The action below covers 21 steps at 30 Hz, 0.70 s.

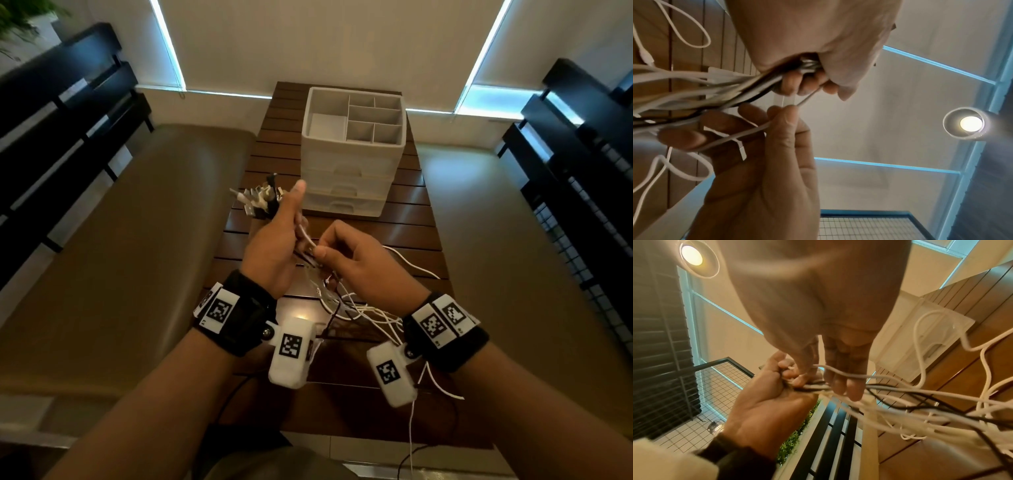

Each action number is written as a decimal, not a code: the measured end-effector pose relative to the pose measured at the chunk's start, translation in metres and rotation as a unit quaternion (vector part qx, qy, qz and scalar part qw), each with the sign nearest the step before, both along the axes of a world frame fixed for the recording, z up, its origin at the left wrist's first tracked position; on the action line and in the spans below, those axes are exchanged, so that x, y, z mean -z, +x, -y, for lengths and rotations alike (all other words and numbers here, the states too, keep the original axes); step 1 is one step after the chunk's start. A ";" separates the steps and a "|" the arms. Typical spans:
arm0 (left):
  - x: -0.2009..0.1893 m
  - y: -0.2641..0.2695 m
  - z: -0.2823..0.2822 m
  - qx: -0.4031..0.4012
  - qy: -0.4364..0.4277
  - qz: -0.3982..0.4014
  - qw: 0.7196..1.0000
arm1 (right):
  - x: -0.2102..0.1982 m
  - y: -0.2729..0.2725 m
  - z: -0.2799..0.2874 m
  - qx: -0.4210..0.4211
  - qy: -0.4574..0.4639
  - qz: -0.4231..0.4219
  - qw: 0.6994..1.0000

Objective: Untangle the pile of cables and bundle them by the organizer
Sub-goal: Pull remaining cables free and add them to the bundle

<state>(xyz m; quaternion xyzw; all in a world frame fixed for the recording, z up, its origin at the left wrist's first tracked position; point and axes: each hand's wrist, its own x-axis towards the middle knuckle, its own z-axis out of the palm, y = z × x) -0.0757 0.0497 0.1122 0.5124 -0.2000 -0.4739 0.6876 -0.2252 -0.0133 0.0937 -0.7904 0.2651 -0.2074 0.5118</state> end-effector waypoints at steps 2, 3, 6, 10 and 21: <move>0.002 0.000 0.000 0.004 -0.017 -0.017 1.000 | 0.006 0.005 -0.002 0.003 -0.055 -0.009 0.998; 0.003 0.000 0.000 0.011 -0.031 -0.034 0.999 | 0.011 0.008 -0.003 0.014 -0.083 -0.020 0.996; 0.005 0.003 -0.002 0.037 -0.059 -0.057 0.996 | 0.021 0.011 -0.005 0.079 -0.166 -0.036 0.982; -0.005 0.002 -0.009 0.040 -0.111 -0.100 0.988 | 0.021 0.008 -0.006 0.010 -0.079 -0.020 0.997; -0.016 0.007 -0.014 0.071 -0.105 -0.109 0.986 | 0.030 -0.010 0.012 -0.048 -0.169 -0.155 0.972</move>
